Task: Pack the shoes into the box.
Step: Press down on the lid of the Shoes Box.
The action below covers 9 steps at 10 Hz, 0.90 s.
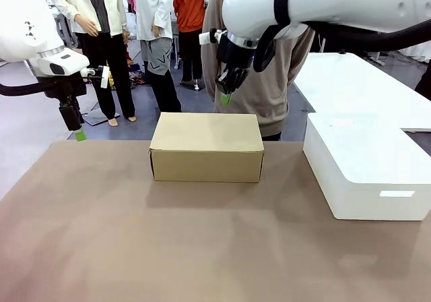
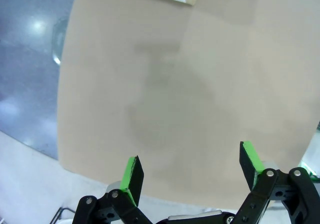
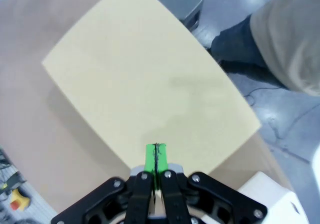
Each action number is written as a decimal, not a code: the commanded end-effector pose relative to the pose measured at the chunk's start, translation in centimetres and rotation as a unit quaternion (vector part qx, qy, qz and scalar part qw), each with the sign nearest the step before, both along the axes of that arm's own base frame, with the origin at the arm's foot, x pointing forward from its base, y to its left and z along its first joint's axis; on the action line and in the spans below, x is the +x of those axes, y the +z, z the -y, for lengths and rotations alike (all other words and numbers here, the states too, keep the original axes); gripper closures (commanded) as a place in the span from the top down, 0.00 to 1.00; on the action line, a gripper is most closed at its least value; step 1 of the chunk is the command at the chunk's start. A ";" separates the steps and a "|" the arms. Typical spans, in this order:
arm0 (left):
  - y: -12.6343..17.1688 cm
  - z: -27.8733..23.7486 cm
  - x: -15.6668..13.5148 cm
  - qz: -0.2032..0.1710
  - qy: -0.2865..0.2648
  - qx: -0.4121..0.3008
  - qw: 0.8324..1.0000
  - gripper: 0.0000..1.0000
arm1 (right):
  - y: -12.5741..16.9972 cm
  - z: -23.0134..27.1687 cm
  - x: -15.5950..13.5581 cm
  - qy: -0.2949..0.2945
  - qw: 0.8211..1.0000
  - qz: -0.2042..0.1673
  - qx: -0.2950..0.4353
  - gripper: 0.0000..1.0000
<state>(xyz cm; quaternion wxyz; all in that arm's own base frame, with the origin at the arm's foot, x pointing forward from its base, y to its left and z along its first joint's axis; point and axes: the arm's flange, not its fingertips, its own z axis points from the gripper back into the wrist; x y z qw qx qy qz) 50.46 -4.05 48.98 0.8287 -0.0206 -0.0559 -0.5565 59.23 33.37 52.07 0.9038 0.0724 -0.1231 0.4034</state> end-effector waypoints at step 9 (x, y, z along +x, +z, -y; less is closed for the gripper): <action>0.3 -0.2 0.0 -0.004 -0.003 -0.008 1.000 1.00 | -4.5 -1.4 4.3 -0.014 1.000 -0.023 0.003 0.00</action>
